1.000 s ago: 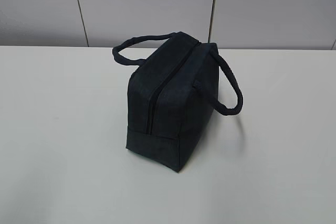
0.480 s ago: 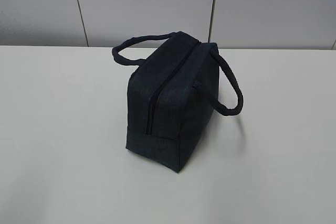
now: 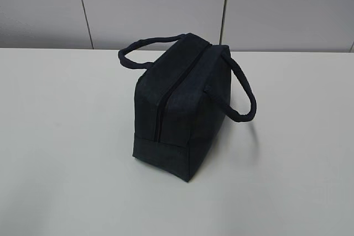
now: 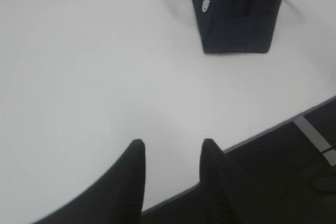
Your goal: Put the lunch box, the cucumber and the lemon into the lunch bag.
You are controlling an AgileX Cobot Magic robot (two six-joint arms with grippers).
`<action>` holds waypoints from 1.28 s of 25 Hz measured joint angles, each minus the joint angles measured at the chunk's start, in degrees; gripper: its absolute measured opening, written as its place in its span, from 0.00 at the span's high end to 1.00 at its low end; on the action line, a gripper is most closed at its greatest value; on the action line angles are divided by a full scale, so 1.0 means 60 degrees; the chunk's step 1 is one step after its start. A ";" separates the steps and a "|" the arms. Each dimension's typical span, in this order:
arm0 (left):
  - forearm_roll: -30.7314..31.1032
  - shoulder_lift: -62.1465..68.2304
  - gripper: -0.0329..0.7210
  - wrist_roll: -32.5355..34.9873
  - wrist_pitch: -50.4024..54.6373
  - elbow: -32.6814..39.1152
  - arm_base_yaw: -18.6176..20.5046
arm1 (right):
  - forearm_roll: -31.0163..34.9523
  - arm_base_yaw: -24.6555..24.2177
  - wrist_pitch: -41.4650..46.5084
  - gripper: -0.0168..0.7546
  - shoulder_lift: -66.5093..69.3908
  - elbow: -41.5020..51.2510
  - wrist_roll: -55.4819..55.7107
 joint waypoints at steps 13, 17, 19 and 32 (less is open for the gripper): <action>0.0021 0.0000 0.64 0.0000 0.0000 0.0000 0.2982 | -0.0036 -0.1282 0.0000 0.57 0.0000 0.0000 0.0000; 0.0021 0.0000 0.64 0.0000 0.0000 0.0000 0.3022 | -0.0036 -0.1317 0.0000 0.57 0.0000 0.0000 0.0000; 0.0021 0.0000 0.64 0.0000 0.0000 0.0000 0.3022 | -0.0036 -0.1317 0.0000 0.57 0.0000 0.0000 0.0000; 0.0021 0.0000 0.64 0.0000 0.0000 0.0000 0.3022 | -0.0036 -0.1323 -0.0014 0.58 0.0000 0.0000 0.0000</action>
